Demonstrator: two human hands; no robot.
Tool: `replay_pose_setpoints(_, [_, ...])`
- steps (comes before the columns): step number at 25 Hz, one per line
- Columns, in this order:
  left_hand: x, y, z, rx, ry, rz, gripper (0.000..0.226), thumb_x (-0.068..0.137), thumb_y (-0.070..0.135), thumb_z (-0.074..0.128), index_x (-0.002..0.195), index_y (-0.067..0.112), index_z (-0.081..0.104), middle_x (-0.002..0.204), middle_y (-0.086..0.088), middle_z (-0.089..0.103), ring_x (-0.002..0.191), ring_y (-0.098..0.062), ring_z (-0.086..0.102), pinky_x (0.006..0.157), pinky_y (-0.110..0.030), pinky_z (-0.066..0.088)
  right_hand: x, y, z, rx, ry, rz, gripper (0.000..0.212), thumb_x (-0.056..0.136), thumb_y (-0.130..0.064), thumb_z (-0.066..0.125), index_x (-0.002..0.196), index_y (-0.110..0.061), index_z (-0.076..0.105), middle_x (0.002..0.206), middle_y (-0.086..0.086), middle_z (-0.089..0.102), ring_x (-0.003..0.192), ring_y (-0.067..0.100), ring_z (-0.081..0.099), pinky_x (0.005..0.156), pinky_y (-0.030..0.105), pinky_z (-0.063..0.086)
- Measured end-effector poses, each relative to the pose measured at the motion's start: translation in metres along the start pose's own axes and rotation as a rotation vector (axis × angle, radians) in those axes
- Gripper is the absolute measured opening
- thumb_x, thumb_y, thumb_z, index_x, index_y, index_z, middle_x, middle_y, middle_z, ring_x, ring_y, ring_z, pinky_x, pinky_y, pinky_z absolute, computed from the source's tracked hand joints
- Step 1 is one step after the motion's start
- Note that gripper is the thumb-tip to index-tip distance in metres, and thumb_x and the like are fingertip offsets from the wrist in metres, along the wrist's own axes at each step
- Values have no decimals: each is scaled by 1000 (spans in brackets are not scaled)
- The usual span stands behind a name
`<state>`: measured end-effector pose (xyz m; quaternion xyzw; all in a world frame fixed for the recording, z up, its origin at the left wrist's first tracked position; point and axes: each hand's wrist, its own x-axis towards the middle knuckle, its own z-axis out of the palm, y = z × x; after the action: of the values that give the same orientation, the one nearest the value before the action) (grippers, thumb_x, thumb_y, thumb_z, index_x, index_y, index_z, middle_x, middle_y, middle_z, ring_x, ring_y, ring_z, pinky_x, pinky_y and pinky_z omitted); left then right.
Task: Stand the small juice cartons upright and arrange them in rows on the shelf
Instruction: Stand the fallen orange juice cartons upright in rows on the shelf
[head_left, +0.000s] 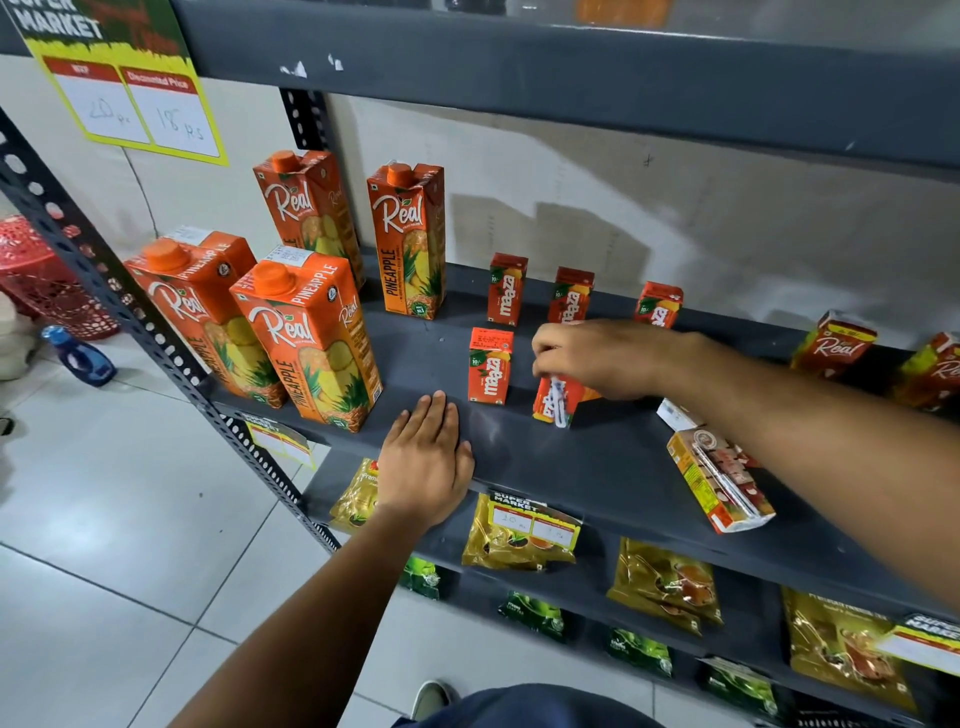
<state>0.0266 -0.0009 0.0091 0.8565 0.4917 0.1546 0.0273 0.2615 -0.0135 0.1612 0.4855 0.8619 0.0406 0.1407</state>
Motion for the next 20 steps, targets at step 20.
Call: replay_pose_setpoints(20, [0,0,0,7,-5,4,56,89,33,35,127,-2,57,138,-21,53,128,-36,49,107,-48,35,0,15,-5,213,-142,85,58,82,-33,72,135,-26,50,133,3,54,119,22,51,93,38,46])
